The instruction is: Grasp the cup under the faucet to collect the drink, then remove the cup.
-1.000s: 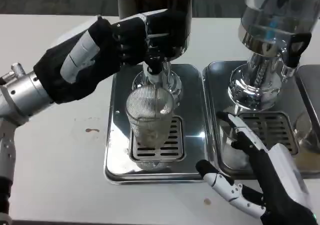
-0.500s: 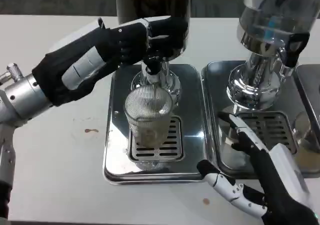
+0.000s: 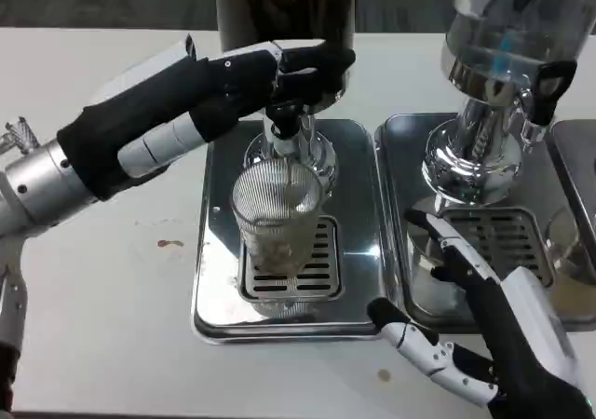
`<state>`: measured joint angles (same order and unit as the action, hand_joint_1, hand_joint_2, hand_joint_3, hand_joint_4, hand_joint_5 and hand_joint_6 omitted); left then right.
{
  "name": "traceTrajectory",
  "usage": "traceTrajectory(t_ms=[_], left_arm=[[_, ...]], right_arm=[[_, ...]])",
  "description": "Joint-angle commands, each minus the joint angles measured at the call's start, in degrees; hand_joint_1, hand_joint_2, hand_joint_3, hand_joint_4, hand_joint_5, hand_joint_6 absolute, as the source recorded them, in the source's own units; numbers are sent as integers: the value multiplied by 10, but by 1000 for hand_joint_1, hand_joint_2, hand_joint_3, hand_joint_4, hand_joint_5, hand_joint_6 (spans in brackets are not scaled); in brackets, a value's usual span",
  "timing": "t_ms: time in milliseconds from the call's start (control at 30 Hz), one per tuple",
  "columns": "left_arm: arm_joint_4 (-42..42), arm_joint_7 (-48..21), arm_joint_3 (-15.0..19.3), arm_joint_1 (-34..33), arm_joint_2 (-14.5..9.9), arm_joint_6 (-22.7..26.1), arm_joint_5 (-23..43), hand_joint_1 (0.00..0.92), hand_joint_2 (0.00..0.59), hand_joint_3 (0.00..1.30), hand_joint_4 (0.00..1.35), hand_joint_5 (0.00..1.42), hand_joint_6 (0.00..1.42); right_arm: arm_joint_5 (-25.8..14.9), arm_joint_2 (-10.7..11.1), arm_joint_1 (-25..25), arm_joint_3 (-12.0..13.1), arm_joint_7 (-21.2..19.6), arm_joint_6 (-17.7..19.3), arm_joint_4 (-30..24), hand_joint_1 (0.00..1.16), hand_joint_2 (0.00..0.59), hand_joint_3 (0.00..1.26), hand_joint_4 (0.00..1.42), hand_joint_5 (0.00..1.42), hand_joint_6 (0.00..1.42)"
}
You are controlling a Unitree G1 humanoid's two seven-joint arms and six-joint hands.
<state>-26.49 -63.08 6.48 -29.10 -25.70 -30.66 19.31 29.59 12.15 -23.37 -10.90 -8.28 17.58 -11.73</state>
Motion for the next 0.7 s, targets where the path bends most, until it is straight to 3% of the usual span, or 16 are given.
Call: traceTrajectory(t_ms=[33, 500, 700], left_arm=[[-5, 3, -10, 7, -10, -35, -19, 0, 118, 199, 112, 163, 191], [-21, 28, -22, 12, -17, -106, -41, 0, 117, 190, 112, 156, 191], [-23, 35, -24, 13, -20, -117, -46, 0, 117, 190, 107, 154, 191]], right_arm=[[-7, 6, 5, 3, 6, 6, 0, 314, 204, 136, 86, 97, 282], [-30, 12, 23, 4, 13, 25, 10, 310, 194, 137, 92, 105, 282], [-96, 17, 52, 2, 60, 38, 34, 277, 131, 101, 80, 109, 283]])
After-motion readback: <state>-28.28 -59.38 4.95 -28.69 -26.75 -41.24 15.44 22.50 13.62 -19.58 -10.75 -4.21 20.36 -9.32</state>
